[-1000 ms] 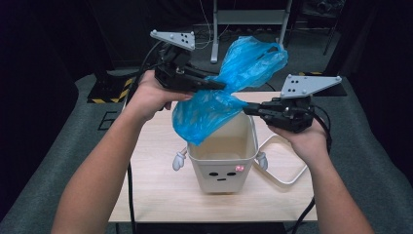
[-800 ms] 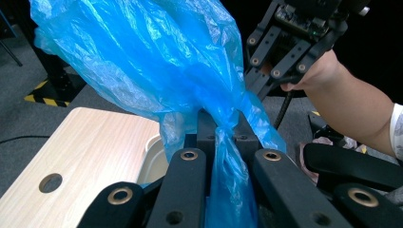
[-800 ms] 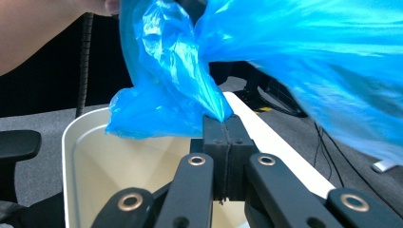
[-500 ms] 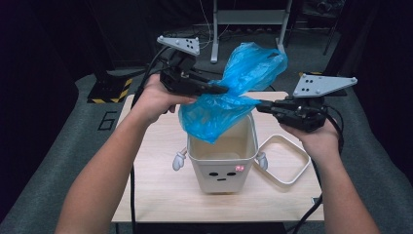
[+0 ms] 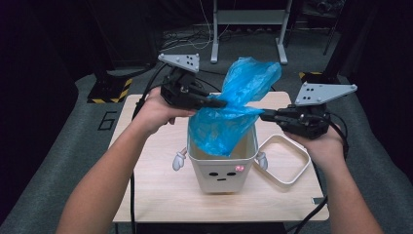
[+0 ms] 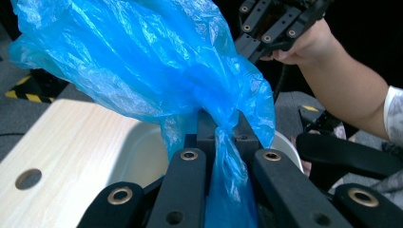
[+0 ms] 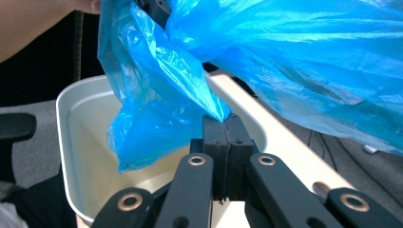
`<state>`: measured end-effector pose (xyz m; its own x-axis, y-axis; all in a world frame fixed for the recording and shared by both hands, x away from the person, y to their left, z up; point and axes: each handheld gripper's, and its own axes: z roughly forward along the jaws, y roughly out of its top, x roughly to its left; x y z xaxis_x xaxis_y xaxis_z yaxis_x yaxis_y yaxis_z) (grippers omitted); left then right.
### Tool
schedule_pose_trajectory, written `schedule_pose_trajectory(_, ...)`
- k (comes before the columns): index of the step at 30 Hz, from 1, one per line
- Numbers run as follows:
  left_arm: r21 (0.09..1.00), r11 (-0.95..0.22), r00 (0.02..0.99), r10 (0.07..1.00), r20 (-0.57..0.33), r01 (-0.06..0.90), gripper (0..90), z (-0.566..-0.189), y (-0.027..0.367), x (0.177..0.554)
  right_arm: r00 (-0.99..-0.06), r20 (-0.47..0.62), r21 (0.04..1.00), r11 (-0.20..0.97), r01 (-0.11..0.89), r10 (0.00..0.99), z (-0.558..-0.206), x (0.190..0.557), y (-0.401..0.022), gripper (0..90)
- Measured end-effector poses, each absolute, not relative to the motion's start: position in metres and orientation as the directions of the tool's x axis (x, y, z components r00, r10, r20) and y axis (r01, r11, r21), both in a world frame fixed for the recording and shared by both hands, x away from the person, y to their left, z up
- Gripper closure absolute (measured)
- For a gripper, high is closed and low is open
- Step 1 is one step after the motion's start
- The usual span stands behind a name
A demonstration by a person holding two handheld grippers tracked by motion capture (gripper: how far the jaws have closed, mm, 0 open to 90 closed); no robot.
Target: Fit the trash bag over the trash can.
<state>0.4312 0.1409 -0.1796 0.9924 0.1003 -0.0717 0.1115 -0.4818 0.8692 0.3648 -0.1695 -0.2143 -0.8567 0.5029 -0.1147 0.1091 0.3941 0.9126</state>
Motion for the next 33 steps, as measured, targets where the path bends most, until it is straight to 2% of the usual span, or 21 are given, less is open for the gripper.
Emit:
schedule_pose_trajectory(8,0.857,-0.496,0.99,0.088,-0.11,0.139,85.6,-0.212,0.15,0.425,-0.886,-0.066,0.896,0.417,0.149,0.459,-0.238,0.367,-0.158,88.3)
schedule_pose_trajectory(11,0.851,-0.5,0.987,0.089,-0.131,0.158,85.6,-0.223,0.152,0.426,-0.9,-0.033,0.889,0.424,0.172,0.435,-0.244,0.369,-0.155,74.0)
schedule_pose_trajectory(14,0.845,-0.506,0.985,0.09,-0.147,0.172,85.6,-0.233,0.154,0.427,-0.898,-0.018,0.896,0.406,0.182,0.44,-0.246,0.369,-0.156,64.9)
schedule_pose_trajectory(22,0.838,-0.518,0.985,0.063,-0.161,0.17,83.2,-0.242,0.154,0.424,-0.859,0.009,0.925,0.321,0.201,0.512,-0.241,0.372,-0.174,50.7)
schedule_pose_trajectory(27,0.834,-0.531,0.988,0.041,-0.148,0.148,76.1,-0.244,0.15,0.419,-0.836,0.02,0.936,0.283,0.208,0.549,-0.238,0.378,-0.18,44.0)
schedule_pose_trajectory(33,0.832,-0.537,0.989,0.045,-0.139,0.141,55.0,-0.244,0.148,0.418,-0.848,0.025,0.943,0.27,0.196,0.529,-0.233,0.38,-0.173,42.1)
